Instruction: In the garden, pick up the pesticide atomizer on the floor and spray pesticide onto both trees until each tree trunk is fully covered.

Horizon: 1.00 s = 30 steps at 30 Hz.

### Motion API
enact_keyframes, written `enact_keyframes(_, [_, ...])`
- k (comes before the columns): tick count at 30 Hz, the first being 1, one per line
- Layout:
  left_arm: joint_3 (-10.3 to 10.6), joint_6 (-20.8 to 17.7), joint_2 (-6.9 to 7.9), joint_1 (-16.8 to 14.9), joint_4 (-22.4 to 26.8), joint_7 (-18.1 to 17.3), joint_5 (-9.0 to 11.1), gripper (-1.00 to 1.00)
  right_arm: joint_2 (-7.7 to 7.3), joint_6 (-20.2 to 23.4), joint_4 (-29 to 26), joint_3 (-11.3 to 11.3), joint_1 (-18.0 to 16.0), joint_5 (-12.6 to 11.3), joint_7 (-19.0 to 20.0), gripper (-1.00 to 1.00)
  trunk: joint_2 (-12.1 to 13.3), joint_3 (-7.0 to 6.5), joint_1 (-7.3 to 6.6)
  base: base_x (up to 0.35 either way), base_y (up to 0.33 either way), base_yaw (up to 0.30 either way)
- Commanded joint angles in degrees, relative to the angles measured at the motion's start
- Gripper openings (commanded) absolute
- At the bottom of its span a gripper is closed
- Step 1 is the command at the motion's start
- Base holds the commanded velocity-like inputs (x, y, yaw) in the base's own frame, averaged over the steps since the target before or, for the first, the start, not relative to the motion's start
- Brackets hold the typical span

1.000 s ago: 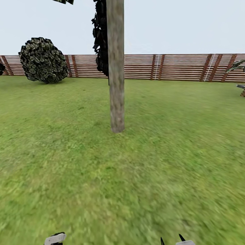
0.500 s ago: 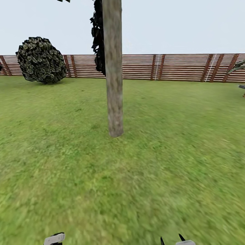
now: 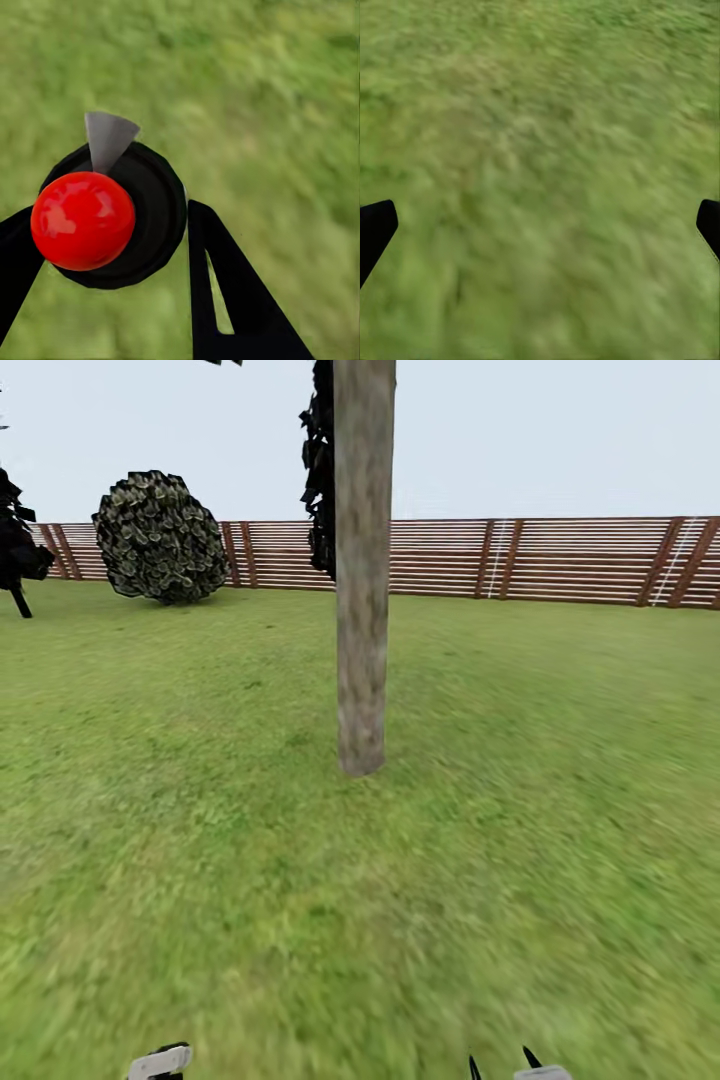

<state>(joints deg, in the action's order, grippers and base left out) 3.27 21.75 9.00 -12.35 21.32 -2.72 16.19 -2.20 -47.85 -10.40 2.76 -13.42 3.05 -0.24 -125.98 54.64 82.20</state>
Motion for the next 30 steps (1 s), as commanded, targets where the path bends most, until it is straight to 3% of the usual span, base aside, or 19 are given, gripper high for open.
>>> enact_keyframes(1, [0.33,0.22,0.05,-0.04,-0.06,-0.19,0.66,-1.00,-0.05,-0.14,0.03,0.21,-0.03,-0.06,-0.02,1.00,-0.02,0.05,0.02,0.340,-0.075,0.033])
enact_keyframes(30, [0.34,0.22,-0.04,-0.04,-0.06,-0.19,0.71,-1.00,-0.08,-0.14,0.12,0.23,-0.03,0.22,0.07,1.00,-0.02,0.05,0.02,0.340,-0.007,0.002])
